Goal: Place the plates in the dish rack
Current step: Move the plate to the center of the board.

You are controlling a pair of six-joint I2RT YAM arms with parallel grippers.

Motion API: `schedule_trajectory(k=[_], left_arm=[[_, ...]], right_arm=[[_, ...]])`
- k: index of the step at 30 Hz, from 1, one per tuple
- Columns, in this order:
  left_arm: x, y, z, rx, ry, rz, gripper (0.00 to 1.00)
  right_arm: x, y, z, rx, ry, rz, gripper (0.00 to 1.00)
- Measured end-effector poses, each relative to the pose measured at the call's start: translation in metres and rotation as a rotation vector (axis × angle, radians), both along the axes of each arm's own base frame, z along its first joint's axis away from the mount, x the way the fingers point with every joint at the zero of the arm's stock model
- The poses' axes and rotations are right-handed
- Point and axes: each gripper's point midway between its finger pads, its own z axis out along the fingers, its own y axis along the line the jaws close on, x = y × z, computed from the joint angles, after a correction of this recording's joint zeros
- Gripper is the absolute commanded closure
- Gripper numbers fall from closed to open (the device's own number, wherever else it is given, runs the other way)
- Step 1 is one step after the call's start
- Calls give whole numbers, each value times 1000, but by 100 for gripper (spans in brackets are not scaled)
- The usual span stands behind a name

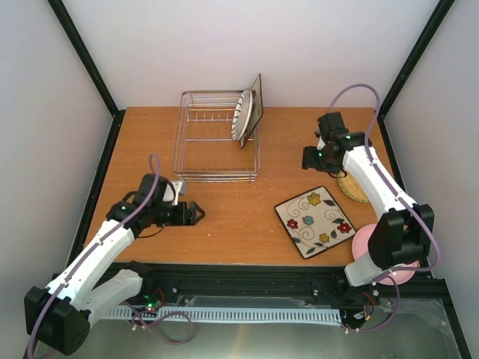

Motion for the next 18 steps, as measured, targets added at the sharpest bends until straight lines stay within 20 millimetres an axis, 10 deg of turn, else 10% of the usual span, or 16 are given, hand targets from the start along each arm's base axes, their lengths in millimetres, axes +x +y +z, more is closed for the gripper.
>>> schedule_trajectory(k=[5, 10, 18], left_arm=[[-26, -33, -10, -70, 62, -126, 12], [-13, -53, -1, -124, 99, -118, 7], [7, -116, -15, -117, 169, -183, 5]], right_arm=[[-31, -41, -47, -21, 178, -123, 29], [-74, -57, -98, -19, 383, -205, 24], [-77, -77, -107, 4, 405, -287, 22]])
